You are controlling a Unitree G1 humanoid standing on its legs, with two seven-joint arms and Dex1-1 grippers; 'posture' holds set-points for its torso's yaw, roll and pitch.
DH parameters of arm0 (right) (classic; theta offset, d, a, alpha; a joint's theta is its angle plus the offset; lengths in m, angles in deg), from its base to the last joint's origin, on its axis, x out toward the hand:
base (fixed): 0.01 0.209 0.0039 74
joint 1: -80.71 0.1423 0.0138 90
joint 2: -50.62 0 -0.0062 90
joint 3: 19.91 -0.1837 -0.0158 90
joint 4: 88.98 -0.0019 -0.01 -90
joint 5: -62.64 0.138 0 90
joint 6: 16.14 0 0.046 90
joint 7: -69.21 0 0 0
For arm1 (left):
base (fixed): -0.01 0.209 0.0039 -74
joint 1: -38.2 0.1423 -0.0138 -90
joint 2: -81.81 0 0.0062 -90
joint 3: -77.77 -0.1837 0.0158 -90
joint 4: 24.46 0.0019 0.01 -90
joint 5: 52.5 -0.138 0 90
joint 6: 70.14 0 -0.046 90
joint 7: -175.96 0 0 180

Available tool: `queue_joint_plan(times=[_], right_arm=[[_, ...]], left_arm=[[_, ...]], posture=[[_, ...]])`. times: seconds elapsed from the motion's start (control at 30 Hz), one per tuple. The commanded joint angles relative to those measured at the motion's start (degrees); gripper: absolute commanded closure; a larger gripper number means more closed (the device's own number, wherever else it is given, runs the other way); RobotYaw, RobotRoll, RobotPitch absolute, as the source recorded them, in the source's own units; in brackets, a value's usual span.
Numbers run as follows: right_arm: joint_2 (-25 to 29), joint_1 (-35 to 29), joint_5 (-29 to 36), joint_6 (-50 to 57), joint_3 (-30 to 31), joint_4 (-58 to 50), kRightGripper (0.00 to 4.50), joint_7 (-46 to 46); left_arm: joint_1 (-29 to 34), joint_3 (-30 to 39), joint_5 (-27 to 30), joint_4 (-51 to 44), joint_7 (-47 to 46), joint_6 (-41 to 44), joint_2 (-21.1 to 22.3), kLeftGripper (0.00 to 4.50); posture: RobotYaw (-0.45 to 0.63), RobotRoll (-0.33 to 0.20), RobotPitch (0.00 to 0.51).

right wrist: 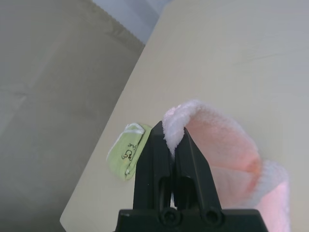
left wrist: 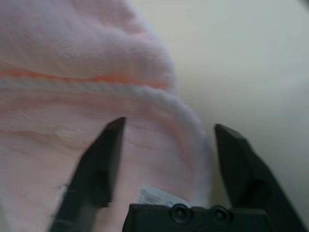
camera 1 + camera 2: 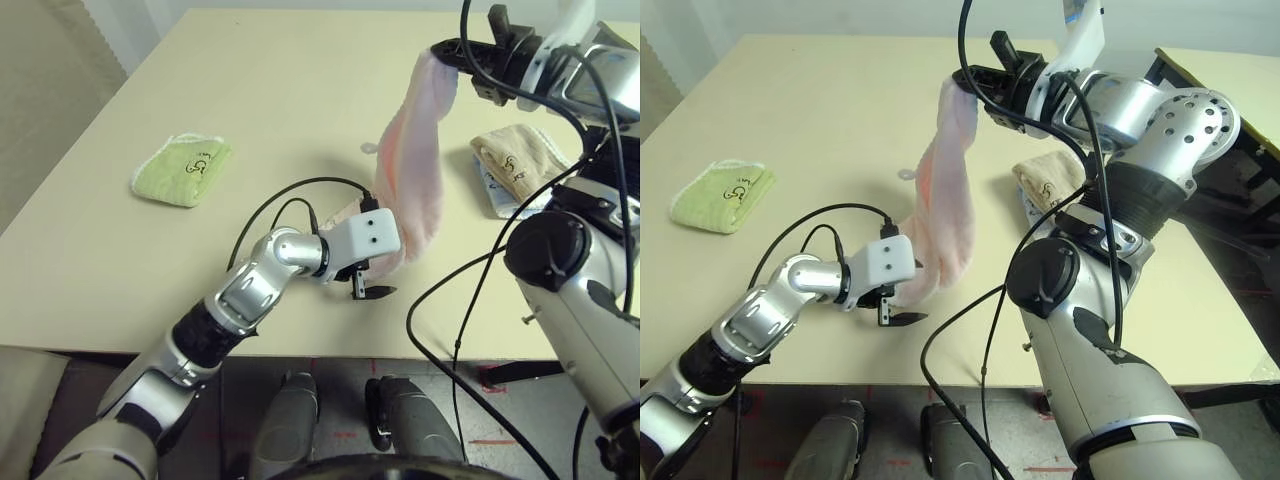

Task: Fold the towel and set it aside.

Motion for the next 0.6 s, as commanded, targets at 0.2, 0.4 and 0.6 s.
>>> queue_joint_plan(times=[0.2, 0.4, 0.6], right_arm=[[0.43, 0.38, -0.76, 2.02, -0.46, -1.53, 4.50, 1.20], [4.83, -3.14, -0.12, 2.02, 6.66, -3.91, 4.50, 6.53], [29.24, -19.27, 9.74, 1.33, 29.28, -13.04, 4.50, 33.99]], left_arm=[[-0.88, 0.08, -3.35, 3.86, -0.34, -0.71, -1.24, 3.87], [-0.57, 8.77, 2.91, 1.21, 0.65, 1.55, -1.66, 4.46], [-5.01, 27.81, 17.72, 0.93, 6.64, 12.75, 5.63, 4.46]], posture=[[0.05, 0.000, 0.134], [0.05, 0.000, 0.131], [0.04, 0.000, 0.127]])
